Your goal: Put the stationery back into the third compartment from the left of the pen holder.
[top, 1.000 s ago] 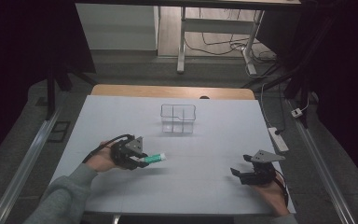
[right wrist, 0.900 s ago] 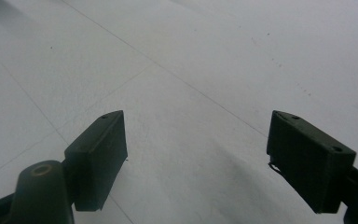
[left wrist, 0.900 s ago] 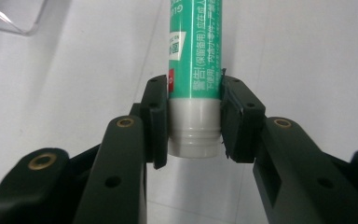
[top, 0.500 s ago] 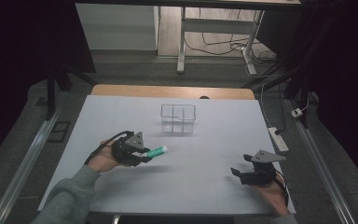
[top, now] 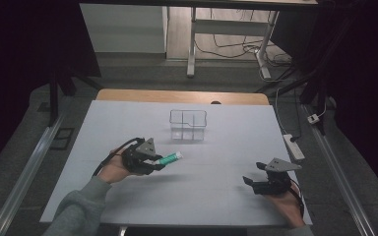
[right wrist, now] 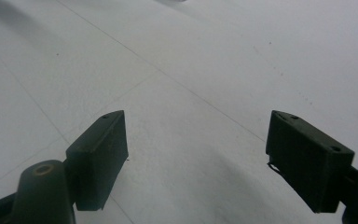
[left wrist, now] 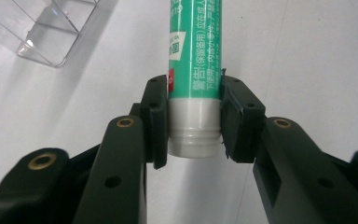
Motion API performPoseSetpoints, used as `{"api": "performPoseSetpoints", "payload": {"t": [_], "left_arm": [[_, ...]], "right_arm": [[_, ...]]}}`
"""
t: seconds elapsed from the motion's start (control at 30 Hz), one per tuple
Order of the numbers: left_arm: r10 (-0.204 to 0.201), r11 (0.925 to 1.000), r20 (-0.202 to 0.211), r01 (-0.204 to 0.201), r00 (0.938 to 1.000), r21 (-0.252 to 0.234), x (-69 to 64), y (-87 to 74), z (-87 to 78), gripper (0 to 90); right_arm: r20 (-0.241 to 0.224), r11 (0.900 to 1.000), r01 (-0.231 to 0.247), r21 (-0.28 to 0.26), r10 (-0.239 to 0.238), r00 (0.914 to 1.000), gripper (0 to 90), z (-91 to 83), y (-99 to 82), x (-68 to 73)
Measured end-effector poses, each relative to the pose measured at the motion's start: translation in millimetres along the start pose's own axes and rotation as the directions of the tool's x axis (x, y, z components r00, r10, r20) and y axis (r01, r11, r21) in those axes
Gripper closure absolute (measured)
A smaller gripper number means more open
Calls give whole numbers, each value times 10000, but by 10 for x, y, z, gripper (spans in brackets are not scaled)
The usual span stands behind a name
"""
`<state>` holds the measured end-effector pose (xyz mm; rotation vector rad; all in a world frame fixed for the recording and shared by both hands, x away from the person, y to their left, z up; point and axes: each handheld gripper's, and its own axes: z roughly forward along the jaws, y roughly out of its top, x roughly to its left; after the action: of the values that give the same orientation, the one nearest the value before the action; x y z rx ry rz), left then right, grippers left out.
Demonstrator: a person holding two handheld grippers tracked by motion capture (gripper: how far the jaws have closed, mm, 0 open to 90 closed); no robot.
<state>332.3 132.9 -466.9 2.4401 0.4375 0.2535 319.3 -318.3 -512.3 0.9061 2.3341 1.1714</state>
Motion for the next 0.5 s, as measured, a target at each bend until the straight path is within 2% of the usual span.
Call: {"api": "performPoseSetpoints", "payload": {"t": [0.13,0.3,0.5], "left_arm": [[-144,9999,-132,145,9998,19,-23,56,38,646],[-93,9999,-212,95,9997,64,-62,132,122,646],[61,9998,-346,-56,9994,166,-95,253,222,647]], "right_arm": [[-15,9998,177,-53,-177,9998,201,2,22,34],[196,9983,539,-240,-534,9984,222,14,38,105],[19,9981,567,-250,-566,9984,233,49,80,149]]}}
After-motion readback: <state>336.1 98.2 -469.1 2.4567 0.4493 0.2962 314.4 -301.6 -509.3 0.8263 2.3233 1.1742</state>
